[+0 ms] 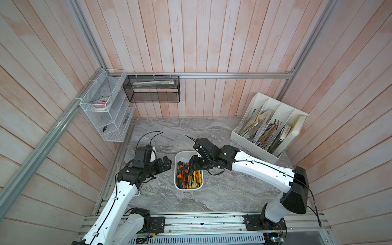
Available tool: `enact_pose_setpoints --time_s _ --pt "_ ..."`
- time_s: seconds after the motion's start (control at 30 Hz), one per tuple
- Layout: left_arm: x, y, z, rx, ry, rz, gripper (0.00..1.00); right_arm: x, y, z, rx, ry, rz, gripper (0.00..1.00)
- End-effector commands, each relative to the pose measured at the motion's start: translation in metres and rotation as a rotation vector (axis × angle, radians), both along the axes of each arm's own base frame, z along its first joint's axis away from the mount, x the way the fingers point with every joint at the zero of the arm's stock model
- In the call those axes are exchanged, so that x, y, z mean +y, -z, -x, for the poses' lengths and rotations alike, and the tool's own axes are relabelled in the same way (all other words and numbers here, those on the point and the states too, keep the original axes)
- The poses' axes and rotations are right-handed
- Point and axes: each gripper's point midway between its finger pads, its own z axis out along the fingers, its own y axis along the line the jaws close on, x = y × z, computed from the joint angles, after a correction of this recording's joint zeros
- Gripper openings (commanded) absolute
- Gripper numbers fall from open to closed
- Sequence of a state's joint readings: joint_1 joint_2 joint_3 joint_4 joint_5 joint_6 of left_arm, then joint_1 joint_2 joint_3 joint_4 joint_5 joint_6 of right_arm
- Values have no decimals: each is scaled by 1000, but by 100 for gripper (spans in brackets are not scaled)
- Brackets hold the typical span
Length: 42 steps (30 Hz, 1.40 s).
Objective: Take the pliers out of the storage box
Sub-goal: Move the storage box to the center of the board, then pick up the pliers from the storage box.
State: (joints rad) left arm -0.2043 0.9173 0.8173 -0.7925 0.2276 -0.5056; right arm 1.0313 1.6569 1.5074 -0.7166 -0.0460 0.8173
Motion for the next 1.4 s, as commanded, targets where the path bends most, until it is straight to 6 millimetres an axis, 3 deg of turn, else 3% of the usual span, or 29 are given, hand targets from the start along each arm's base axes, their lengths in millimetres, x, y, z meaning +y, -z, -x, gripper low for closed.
enact_pose_setpoints --time_s 0.0,0.57,0.93,1.07,1.37 --pt "2 4 3 -7 27 -35 100 -2 32 -5 61 -30 109 40" --pt "0 -12 5 -111 41 -12 100 -1 99 -12 164 -55 328 43" --pt "0 -12 5 -114 41 -9 100 3 125 -4 200 -95 401 38" --pt "0 -12 5 -114 41 -9 100 3 129 -3 202 -98 406 32" --pt "1 -11 5 -109 36 -11 100 0 122 -7 175 -70 387 4"
